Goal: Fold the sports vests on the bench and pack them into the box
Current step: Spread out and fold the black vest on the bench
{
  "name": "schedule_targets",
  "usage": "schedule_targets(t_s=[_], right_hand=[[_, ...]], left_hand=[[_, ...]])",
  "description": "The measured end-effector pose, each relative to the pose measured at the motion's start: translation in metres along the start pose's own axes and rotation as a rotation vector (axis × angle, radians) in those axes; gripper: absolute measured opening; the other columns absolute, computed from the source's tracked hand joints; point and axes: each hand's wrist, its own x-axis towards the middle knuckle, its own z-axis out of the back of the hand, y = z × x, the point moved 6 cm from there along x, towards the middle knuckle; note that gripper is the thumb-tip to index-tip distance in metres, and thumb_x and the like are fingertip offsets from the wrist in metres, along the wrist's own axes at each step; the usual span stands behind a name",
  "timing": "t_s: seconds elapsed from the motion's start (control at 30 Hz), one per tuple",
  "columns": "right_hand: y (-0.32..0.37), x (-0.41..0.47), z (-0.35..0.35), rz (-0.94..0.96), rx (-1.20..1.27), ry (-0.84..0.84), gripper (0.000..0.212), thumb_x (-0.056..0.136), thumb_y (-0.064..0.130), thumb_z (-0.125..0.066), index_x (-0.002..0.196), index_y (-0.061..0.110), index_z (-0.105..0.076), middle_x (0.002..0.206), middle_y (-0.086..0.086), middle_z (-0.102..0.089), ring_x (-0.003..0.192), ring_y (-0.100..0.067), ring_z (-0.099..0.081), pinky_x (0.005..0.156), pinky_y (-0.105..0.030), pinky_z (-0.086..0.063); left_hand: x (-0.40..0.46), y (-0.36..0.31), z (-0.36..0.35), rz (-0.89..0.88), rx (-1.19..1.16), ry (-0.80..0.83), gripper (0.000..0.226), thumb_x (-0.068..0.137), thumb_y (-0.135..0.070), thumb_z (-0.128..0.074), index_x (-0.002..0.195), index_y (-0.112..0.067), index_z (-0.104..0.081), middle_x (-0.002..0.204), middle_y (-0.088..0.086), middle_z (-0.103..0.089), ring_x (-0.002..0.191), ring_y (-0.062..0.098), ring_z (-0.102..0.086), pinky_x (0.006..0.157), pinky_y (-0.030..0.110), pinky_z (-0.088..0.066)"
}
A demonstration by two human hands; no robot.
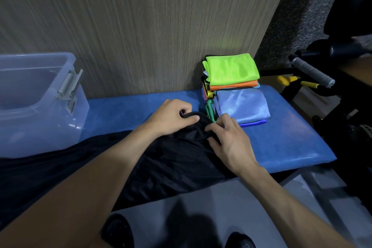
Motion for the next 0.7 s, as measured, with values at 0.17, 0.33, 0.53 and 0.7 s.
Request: schedule_targets(t_s=[0.17,0.33,0.53,0.7], right_hand=[[-0.006,0.003,0.000,-0.062,0.250,-0.015,0.012,0.090,0.016,-0.068,0.102,0.018,-0.070,0.099,0.007,-0.046,0.096,-0.016,-0.051,0.077,-0.031,-0.046],[-0.010,0.011,0.004,-0.192,0.500,-0.014,0.016,0.090,0.017,-0.072,0.081,0.026,-0.063,0.096,0.007,-0.052,0.098,-0.015,-0.054,0.087,-0.023,-0.042],[-0.005,0.017,0.010,-0.355,0.622,0.059,0.034,0.094,0.027,-0.068,0.063,0.026,-0.055,0.080,0.005,-0.054,0.075,-0.007,-0.052,0.071,-0.024,-0.038],[-0.003,0.016,0.010,-0.360,0.631,0.046,0.026,0.096,0.030,-0.066,0.071,0.026,-0.062,0.083,0.006,-0.058,0.078,-0.005,-0.054,0.071,-0.022,-0.037]], left_hand=[[-0.002,0.007,0.003,-0.052,0.107,0.082,0.047,0.091,-0.049,-0.071,0.064,-0.013,-0.055,0.057,-0.002,-0.050,0.056,0.009,-0.045,0.056,0.023,-0.031],[-0.001,0.010,0.006,-0.051,0.134,0.094,0.010,0.095,-0.034,-0.069,0.091,-0.027,-0.075,0.085,-0.014,-0.070,0.083,0.006,-0.062,0.080,0.037,-0.053],[-0.003,-0.006,0.010,-0.155,0.050,-0.002,0.016,0.094,-0.030,-0.069,0.110,-0.032,-0.064,0.108,-0.016,-0.061,0.105,0.004,-0.055,0.093,0.020,-0.043],[-0.010,-0.014,0.002,-0.140,0.042,0.143,0.025,0.086,-0.049,-0.075,0.103,-0.033,-0.068,0.100,-0.018,-0.066,0.103,0.004,-0.058,0.089,0.019,-0.045]])
